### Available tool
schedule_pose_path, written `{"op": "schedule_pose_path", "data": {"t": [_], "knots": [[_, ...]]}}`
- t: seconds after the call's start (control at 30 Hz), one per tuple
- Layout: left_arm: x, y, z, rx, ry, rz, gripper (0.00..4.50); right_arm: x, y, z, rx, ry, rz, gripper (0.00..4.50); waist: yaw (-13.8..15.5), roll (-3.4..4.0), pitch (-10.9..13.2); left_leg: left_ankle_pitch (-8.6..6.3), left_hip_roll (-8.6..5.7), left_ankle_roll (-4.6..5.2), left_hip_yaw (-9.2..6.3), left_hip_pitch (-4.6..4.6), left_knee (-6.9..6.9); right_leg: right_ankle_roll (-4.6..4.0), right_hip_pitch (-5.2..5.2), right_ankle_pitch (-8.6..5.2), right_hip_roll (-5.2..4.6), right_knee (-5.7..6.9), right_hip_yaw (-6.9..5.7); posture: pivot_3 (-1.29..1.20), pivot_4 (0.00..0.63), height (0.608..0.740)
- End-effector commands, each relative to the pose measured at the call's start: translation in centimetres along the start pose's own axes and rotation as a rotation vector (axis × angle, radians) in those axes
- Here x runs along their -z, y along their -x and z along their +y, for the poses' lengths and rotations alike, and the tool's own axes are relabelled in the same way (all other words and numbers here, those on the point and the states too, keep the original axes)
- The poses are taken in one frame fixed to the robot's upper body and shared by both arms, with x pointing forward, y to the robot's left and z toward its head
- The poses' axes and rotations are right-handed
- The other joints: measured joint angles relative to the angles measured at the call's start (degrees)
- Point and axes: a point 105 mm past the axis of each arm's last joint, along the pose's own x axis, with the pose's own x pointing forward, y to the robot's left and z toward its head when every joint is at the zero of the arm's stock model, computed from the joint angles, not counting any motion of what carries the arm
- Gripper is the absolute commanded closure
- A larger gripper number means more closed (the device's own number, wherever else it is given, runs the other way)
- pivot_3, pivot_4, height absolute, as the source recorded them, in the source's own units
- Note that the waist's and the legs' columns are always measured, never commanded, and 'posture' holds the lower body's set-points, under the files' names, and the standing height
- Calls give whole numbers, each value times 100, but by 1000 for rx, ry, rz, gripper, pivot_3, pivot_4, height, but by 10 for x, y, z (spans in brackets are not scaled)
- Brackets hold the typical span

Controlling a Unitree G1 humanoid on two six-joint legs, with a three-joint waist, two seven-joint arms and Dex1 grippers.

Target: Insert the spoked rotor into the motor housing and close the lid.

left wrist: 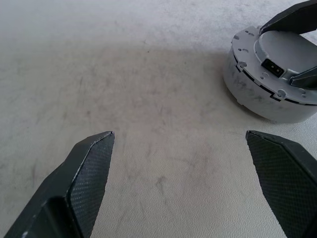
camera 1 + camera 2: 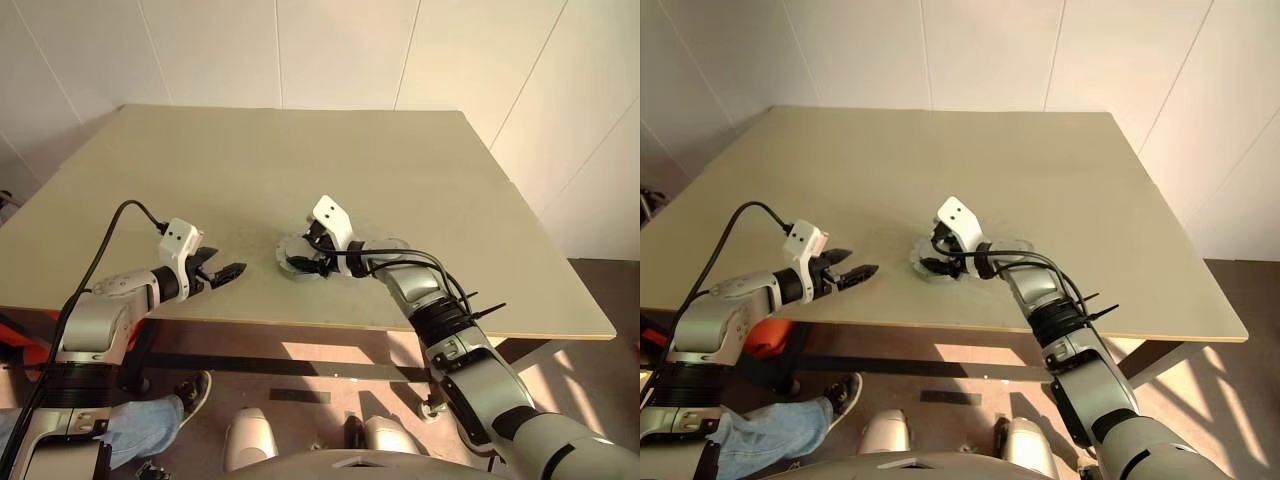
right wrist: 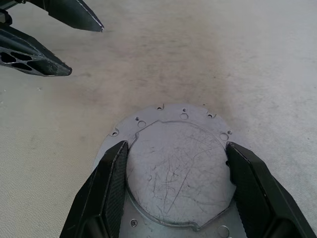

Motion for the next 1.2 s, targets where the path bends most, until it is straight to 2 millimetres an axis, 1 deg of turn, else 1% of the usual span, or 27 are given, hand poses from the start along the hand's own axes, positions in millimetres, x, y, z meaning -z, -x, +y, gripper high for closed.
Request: {"op": "schedule_pose_path", "data": {"t": [0.03,0.1,0.2,0.37,0.47,0.67,0.8,1.03,1.13,1.2], "knots": [[-15,1,-4,14,-37,-45,0,16,10,-7,16,-15,66,1468,5,0,0,-1,-1,1,0,-2,0,-3,0,2,-1,-1,0,0,0,740],[-15,0,-5,15,-36,-46,0,10,12,-8,18,-11,53,1468,9,0,0,-3,-1,4,0,-6,0,-7,0,4,-1,-5,0,0,0,740],[-16,0,-5,16,-36,-46,0,6,13,-12,44,-8,53,1468,13,0,0,-4,-2,7,0,-11,-1,-22,0,13,-1,-11,0,0,0,740],[-15,-1,-6,18,-39,-44,0,-3,17,-19,85,-1,24,1468,16,0,1,-5,-2,7,0,-11,-4,-18,-1,10,-1,-13,-1,0,0,740],[-14,-1,-6,18,-39,-41,0,-9,19,-18,78,13,11,1468,18,-1,1,-5,-3,7,0,-11,-3,4,-1,-3,-2,-13,0,0,0,740],[-14,-1,-6,18,-39,-39,0,-13,19,-17,78,26,1,1468,4,-1,1,-4,0,6,0,-11,-9,6,-12,-4,1,-8,0,0,0,740],[-14,-1,-5,15,-38,-39,0,-12,19,-16,66,20,-4,1468,3,-1,1,-4,0,6,1,-13,-11,-21,-13,12,1,-11,0,0,0,740],[-13,-1,-5,14,-40,-37,0,-31,20,-5,-15,-64,-143,1468,-7,-1,2,-4,0,6,1,-16,-14,-21,-18,12,1,-13,0,0,0,740],[-14,-1,-5,15,-42,-36,0,-34,21,-1,-41,-73,-167,1468,-14,-1,2,-4,0,6,2,-18,-23,-24,-25,13,3,-14,0,0,0,740],[-14,-1,-5,15,-44,-36,0,-33,21,0,-43,-66,-160,1468,-13,-1,2,-4,0,6,2,-17,-30,-26,-27,13,4,-16,0,0,0,740]]}}
